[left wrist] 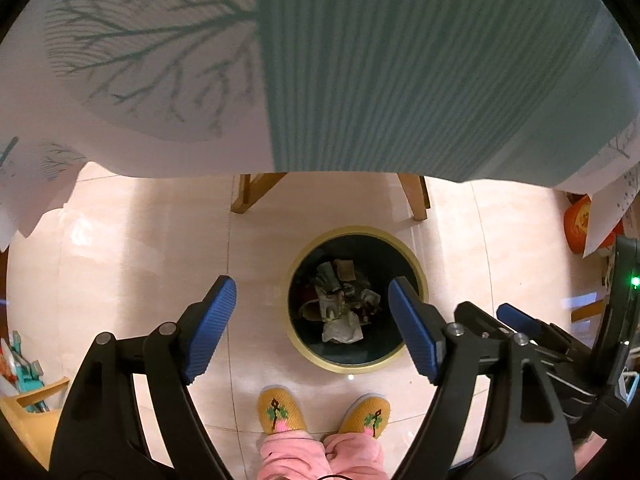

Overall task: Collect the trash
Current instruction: 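Open both grippers over the bin to drop the bag and tissue, then raise both tools and move them back over the table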

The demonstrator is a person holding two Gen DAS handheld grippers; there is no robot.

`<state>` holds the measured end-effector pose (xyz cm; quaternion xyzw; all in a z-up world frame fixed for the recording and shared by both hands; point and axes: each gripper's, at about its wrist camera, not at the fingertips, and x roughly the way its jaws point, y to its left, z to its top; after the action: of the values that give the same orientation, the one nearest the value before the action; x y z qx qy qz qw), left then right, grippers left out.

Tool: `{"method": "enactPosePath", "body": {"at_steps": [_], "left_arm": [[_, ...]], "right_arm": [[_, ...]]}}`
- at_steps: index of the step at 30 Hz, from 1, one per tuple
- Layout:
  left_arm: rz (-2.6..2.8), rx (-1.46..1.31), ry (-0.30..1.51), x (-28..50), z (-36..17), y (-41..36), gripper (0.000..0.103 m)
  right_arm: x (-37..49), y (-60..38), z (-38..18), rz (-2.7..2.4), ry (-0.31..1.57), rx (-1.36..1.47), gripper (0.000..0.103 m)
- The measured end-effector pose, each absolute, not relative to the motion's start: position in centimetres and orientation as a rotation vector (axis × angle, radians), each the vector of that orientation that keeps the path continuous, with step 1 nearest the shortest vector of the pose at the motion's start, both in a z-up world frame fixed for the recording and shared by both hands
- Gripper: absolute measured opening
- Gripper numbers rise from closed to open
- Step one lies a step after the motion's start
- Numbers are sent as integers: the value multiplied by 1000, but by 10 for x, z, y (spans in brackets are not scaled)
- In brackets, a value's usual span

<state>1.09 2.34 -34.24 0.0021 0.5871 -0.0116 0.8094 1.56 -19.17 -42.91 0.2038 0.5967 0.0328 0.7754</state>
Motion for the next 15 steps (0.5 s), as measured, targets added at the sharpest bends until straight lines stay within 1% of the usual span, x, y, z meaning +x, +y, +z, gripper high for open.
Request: {"method": "enactPosePath", "body": {"at_steps": [5, 8, 10, 12, 15], "left_arm": [[-16, -1, 1250, 9, -320, 25, 76], [-18, -1, 1238, 7, -298, 24, 76], [-23, -5, 1230, 4, -276, 22, 78], [-32, -6, 1213, 3, -250, 20, 83], [-50, 0, 1179, 0, -207, 15, 83]], "right_arm": [[13, -191, -397, 80, 1261, 434, 81], [12, -189, -359, 96, 1228, 428, 81], [11, -189, -335, 103, 1209, 424, 81], [10, -190, -305, 112, 1188, 423, 81], [6, -191, -263, 115, 1163, 418, 81]]}}
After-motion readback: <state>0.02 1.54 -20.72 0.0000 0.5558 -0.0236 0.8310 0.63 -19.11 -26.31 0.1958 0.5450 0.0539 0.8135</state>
